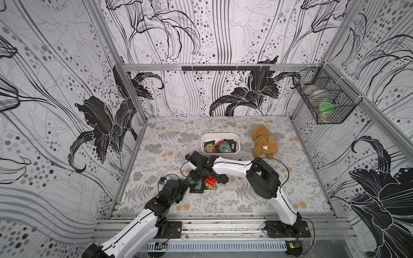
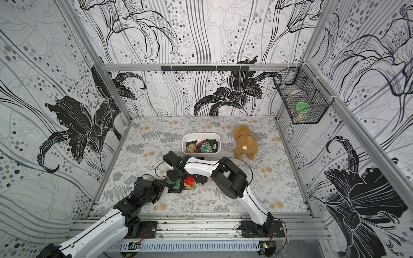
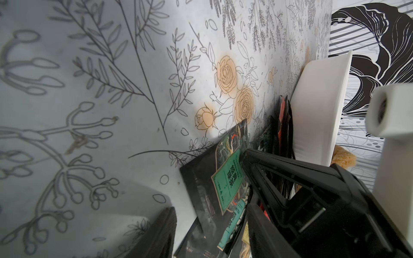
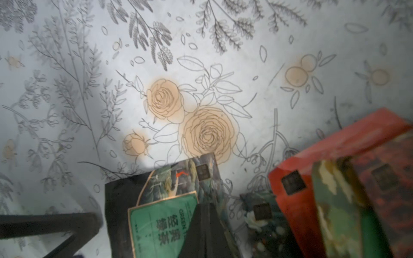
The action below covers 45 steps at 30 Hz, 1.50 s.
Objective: Put the tea bags into the storage box
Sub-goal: Pick up the tea bag from the center of the board.
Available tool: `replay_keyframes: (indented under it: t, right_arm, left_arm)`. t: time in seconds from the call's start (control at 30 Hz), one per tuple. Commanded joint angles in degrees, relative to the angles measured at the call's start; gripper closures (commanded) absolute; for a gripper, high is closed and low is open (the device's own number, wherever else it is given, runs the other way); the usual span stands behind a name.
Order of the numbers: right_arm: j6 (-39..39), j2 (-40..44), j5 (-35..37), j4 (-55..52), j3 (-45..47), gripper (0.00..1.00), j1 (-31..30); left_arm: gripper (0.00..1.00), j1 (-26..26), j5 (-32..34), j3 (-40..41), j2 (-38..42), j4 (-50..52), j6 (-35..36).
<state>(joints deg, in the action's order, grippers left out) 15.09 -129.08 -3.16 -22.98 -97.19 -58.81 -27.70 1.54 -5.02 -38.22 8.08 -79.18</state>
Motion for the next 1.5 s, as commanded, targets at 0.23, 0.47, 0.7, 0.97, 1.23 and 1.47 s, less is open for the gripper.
replay_keyframes:
  t: [0.23, 0.47, 0.7, 0.97, 1.23, 1.47]
  right_arm:
    - [-1.12, -1.65, 0.6, -3.26, -1.61, 0.98, 0.04]
    - [-0.52, -2.31, -1.82, -2.95, -1.93, 0.99, 0.11]
    - [0.53, -3.45, -5.76, -2.72, -2.09, 1.0, 1.32]
    - [0.56, -2.84, -7.68, -1.69, -1.34, 1.0, 1.68]
    - [0.29, -0.04, -11.54, 2.82, 2.08, 1.0, 1.77]
    - [0.21, 2.98, -13.09, 6.6, 5.59, 1.0, 1.79]
  left_arm:
    - [0.49, 0.3, -1.3, 2.36, -0.37, -6.2, -0.69]
    - [0.55, 0.28, -2.16, 3.71, -5.68, -12.89, -1.48]
    - [0.6, 0.21, -3.31, 4.83, -13.09, -19.92, -1.14]
    - [0.65, 0.28, -3.35, 5.26, -16.98, -24.63, -1.74]
    - [0.72, 0.28, -2.42, 3.24, -18.11, -25.04, -1.05]
    - [0.81, 0.2, -1.91, 1.6, -18.84, -24.2, -0.72]
